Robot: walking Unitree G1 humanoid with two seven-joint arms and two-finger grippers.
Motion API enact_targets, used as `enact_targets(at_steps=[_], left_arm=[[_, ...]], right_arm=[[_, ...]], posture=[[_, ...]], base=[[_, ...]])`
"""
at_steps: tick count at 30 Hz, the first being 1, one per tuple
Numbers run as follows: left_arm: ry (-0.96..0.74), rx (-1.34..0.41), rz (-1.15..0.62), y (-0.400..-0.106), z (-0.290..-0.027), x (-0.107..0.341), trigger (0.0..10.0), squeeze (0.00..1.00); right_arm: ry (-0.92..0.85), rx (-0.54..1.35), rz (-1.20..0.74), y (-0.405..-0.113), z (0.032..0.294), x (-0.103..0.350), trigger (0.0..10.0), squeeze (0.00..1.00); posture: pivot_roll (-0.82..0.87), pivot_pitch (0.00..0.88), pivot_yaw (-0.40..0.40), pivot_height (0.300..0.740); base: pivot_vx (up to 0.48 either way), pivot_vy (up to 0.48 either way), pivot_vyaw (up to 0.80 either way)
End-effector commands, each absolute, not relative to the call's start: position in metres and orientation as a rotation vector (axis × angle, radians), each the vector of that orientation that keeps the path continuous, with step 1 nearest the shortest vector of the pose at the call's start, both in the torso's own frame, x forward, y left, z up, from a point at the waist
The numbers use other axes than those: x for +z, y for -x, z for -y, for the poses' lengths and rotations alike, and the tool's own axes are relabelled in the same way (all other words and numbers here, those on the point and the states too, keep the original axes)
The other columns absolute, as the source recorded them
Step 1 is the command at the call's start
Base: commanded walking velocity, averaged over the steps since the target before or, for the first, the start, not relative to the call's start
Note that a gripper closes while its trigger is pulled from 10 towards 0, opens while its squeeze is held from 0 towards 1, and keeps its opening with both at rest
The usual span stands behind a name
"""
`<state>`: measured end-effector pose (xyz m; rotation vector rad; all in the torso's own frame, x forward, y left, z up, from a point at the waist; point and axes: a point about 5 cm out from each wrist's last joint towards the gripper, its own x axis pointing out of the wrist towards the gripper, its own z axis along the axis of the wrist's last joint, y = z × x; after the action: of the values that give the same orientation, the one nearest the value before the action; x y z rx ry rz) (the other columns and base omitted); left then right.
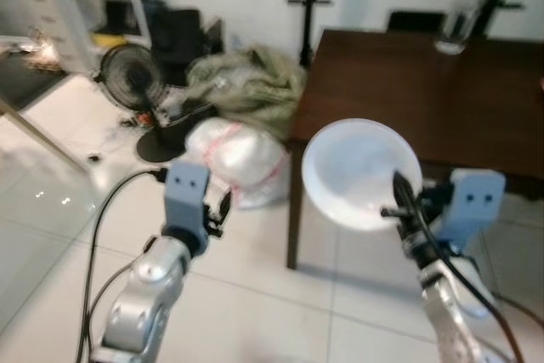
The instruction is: Setting the table
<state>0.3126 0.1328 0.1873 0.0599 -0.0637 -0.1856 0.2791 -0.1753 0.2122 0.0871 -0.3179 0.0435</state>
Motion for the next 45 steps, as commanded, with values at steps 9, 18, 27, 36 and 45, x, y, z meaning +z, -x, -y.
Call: enact_targets(at_steps=[9, 18, 27, 36, 45], left_arm=[[-0.077, -0.144, 0.013, -0.315, -0.136, 0.179, 10.0, 0.0], [-0.099, -0.024, -0.017, -0.322, -0.15, 0.174, 10.0, 0.0], [-0.099, -0.015, -0.021, -0.322, -0.15, 0.174, 10.0, 0.0], [-0.101, -0.006, -0.023, -0.323, -0.15, 0.172, 10.0, 0.0], [-0.101, -0.001, -0.023, -0.323, -0.15, 0.172, 10.0, 0.0]], right_arm=[[-0.095, 0.038, 0.321, -0.277, 0.176, 0.212, 10.0, 0.0], [-0.108, 0.043, 0.319, -0.277, 0.174, 0.21, 10.0, 0.0], [-0.104, 0.049, 0.319, -0.277, 0.173, 0.21, 10.0, 0.0], [-0.099, 0.056, 0.318, -0.276, 0.172, 0.21, 10.0, 0.0], [-0.09, 0.064, 0.322, -0.276, 0.171, 0.211, 10.0, 0.0]], posture=[[-0.02, 0.095, 0.124, 0.74], [-0.02, 0.098, 0.124, 0.74], [-0.02, 0.101, 0.125, 0.74], [-0.02, 0.103, 0.123, 0.74], [-0.02, 0.106, 0.122, 0.74]], base=[[0.0, 0.0, 0.79], [0.359, 0.0, 0.18], [0.424, 0.0, 0.0], [0.424, 0.0, 0.0], [0.424, 0.0, 0.0]])
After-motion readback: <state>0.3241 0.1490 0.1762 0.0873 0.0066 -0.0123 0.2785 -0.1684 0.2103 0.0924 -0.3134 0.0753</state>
